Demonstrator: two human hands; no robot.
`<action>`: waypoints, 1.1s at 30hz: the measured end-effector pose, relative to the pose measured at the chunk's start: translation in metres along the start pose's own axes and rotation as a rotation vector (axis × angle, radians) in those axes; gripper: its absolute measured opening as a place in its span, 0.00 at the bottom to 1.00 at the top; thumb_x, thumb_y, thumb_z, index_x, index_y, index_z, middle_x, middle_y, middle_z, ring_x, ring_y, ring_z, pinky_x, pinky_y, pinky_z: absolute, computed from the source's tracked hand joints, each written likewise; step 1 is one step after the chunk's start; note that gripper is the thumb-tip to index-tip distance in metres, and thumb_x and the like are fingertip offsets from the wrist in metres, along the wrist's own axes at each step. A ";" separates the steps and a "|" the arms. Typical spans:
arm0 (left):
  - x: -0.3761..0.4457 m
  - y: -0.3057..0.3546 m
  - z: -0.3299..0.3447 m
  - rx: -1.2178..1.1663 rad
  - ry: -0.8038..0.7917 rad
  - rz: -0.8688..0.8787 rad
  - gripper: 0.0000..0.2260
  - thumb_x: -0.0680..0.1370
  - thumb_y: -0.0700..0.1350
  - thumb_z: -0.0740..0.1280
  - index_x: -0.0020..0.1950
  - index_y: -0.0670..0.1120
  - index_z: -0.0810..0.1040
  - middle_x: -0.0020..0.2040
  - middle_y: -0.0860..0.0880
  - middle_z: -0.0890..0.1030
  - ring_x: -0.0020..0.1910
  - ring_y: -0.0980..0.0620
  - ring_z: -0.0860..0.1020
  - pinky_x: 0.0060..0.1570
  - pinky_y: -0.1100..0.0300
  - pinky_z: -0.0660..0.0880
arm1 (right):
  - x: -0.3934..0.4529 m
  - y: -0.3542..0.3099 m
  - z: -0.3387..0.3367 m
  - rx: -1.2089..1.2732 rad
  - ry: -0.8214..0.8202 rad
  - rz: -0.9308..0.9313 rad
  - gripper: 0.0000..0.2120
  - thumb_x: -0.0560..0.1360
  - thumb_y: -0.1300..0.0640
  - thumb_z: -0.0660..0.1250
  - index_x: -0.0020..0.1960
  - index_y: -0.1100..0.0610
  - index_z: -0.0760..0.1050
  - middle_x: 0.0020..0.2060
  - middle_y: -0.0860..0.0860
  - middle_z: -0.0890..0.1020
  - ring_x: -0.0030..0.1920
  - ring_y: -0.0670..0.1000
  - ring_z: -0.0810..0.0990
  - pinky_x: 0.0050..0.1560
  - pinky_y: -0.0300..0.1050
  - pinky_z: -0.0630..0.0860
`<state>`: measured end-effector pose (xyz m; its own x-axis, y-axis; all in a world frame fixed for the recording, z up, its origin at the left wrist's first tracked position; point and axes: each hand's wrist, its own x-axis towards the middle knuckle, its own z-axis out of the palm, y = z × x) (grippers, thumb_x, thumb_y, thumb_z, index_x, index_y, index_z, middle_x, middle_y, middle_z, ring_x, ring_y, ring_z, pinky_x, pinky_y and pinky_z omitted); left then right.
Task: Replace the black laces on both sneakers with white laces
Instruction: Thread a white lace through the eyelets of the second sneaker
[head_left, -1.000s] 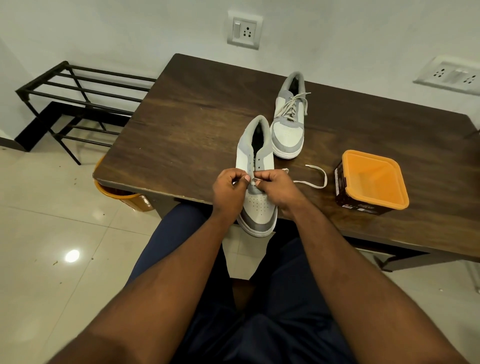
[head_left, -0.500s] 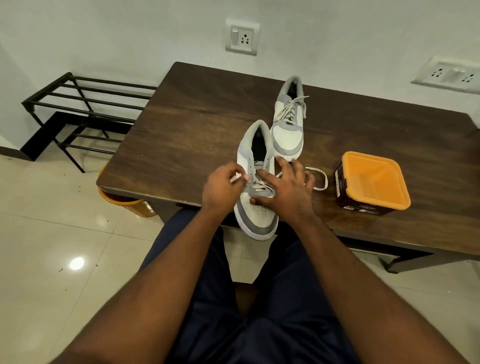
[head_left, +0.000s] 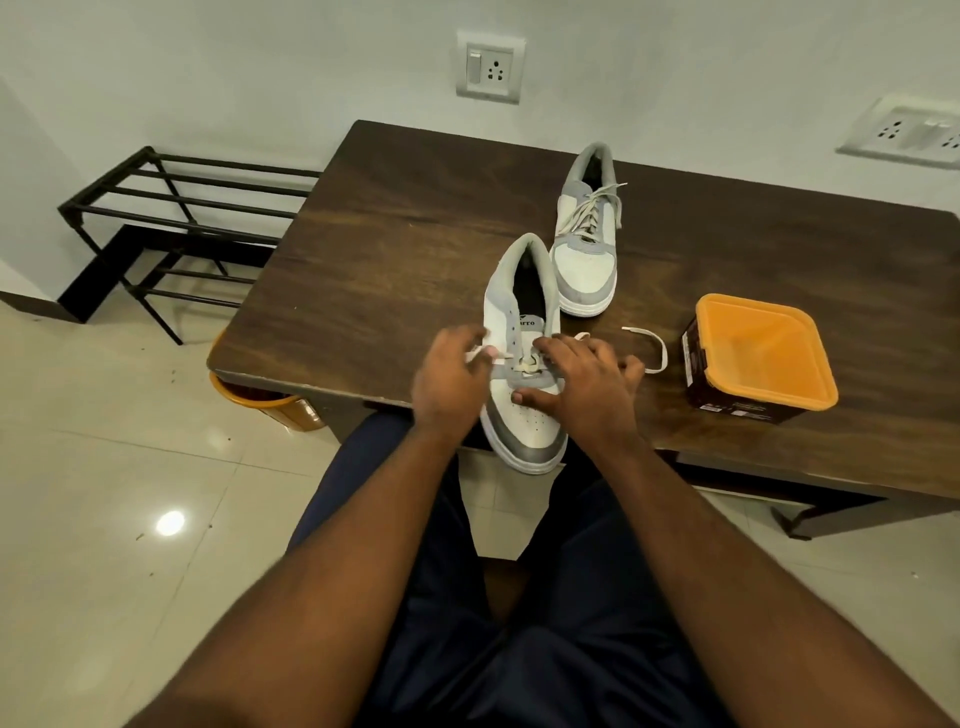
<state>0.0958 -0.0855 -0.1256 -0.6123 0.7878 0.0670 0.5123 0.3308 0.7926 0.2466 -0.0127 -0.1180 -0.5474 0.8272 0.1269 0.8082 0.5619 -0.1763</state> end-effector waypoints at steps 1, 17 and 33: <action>-0.003 0.006 0.007 0.025 -0.064 0.033 0.08 0.80 0.49 0.66 0.58 0.49 0.78 0.56 0.53 0.76 0.49 0.55 0.76 0.48 0.59 0.70 | -0.001 -0.001 0.000 0.000 0.013 -0.001 0.32 0.68 0.29 0.64 0.67 0.42 0.69 0.66 0.42 0.74 0.67 0.51 0.67 0.58 0.55 0.58; 0.009 0.004 -0.022 -0.332 -0.013 -0.274 0.09 0.80 0.50 0.63 0.57 0.49 0.78 0.48 0.52 0.80 0.45 0.56 0.77 0.44 0.61 0.72 | -0.014 -0.004 0.003 0.212 0.030 0.193 0.38 0.69 0.28 0.63 0.73 0.44 0.59 0.58 0.46 0.79 0.61 0.53 0.74 0.58 0.54 0.60; 0.007 0.048 0.014 -0.663 -0.022 -0.151 0.08 0.75 0.33 0.70 0.53 0.41 0.78 0.41 0.43 0.83 0.35 0.53 0.80 0.36 0.59 0.79 | 0.028 -0.014 0.001 0.680 0.096 0.360 0.08 0.71 0.50 0.72 0.43 0.55 0.81 0.36 0.50 0.83 0.39 0.51 0.80 0.40 0.44 0.75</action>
<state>0.1243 -0.0574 -0.0958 -0.6320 0.7708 -0.0805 -0.0599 0.0550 0.9967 0.2197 0.0026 -0.1125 -0.2305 0.9727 0.0265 0.6045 0.1645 -0.7794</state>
